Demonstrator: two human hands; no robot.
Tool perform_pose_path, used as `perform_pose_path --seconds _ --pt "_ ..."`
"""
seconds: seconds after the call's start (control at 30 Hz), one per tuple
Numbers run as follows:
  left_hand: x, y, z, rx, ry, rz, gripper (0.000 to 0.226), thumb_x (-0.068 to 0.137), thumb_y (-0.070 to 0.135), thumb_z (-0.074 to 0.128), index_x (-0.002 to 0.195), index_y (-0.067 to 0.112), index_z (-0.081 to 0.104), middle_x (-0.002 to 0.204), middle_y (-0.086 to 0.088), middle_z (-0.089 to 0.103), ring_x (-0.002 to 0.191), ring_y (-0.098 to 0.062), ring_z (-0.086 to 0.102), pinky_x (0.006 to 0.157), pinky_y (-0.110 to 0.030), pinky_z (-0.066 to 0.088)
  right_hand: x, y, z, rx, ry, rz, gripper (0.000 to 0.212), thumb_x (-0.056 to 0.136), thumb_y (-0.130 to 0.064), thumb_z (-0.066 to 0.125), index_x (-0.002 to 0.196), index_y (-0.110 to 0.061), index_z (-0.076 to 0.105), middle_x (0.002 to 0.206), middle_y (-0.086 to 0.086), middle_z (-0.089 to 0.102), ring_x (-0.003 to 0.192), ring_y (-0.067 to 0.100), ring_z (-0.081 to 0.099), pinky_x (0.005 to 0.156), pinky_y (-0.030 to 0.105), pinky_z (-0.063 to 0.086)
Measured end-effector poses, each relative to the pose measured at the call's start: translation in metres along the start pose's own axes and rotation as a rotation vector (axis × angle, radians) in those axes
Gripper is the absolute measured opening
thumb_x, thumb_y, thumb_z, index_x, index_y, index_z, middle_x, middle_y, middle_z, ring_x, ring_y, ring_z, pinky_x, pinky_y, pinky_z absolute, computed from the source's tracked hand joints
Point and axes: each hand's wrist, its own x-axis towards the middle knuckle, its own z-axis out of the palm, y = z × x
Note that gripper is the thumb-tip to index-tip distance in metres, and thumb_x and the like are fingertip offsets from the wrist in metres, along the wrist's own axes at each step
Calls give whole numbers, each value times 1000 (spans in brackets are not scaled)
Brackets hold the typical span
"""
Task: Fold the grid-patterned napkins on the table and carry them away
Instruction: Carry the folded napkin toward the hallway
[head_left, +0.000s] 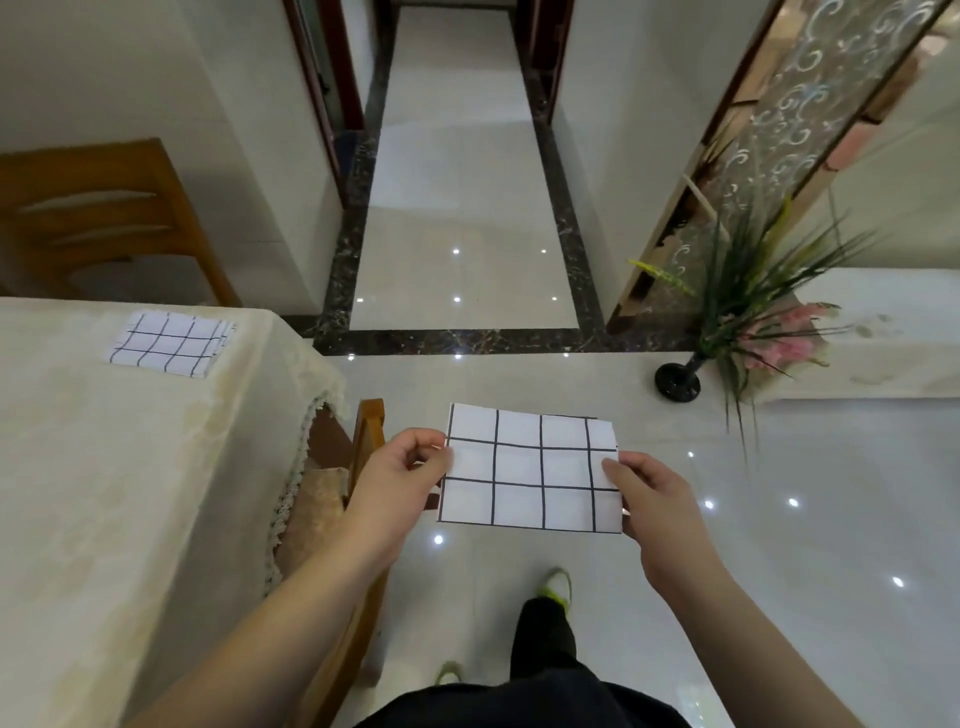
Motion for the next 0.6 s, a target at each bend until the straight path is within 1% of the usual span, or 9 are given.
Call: perform_pose_path --seconds 0.03,0.07,0.17,0.23,0.3,0.37,0.43,0.53,0.6 --pt "11 4 4 -2 19 -5 11 93 17 64 103 19 68 103 -20 66 96 -38 66 81 -55 57 14 -6 2 -12 -24 -6 8 92 -15 62 93 -14 70 87 11 71 77 23 62 74 43 53" --pt "21 8 9 0 40 -6 12 93 17 63 104 19 68 103 -18 67 96 -36 66 81 -54 57 29 -12 3 -20 -45 -13 8 92 -16 62 93 -14 70 88 14 70 78 24 62 75 46 54" --pt "54 21 23 11 130 -10 12 93 18 63 104 20 68 103 -13 67 96 -25 65 83 -38 58 77 -33 5 -55 -113 -36 9 92 -18 63 90 -17 71 94 19 71 78 25 63 81 55 54" --pt "75 31 33 -9 170 -26 11 92 20 64 102 24 69 102 -9 70 97 -25 67 85 -40 58 106 -52 6 -78 -160 -64 8 90 -23 64 87 -21 72 95 20 69 77 26 61 79 55 54" --pt "95 40 43 -50 205 -59 10 92 21 64 99 27 69 101 -6 72 94 -25 68 81 -40 58 134 -70 7 -108 -190 -83 6 88 -28 65 86 -26 71 96 22 67 75 25 58 75 52 54" --pt "111 51 53 -98 257 -64 10 94 19 62 98 25 69 97 -6 72 89 -22 67 72 -34 55 159 -88 9 -116 -218 -102 7 89 -25 66 84 -26 70 91 21 67 74 23 56 69 44 51" --pt "127 60 60 -134 302 -66 9 94 19 61 100 21 68 96 -7 71 84 -21 64 67 -32 51 181 -104 14 -130 -250 -119 7 89 -23 66 84 -24 69 87 20 67 71 22 55 65 39 47" --pt "145 71 65 -196 340 -72 10 96 19 59 100 15 66 93 -8 69 78 -19 61 61 -29 47 208 -122 25 -150 -296 -131 5 89 -24 66 85 -23 69 91 18 68 70 21 55 63 37 45" --pt "158 76 64 -232 367 -88 9 96 21 59 95 16 67 89 -6 69 77 -19 62 60 -29 48 225 -130 35 -158 -313 -125 5 89 -24 66 86 -23 69 90 18 68 69 20 54 63 36 44"
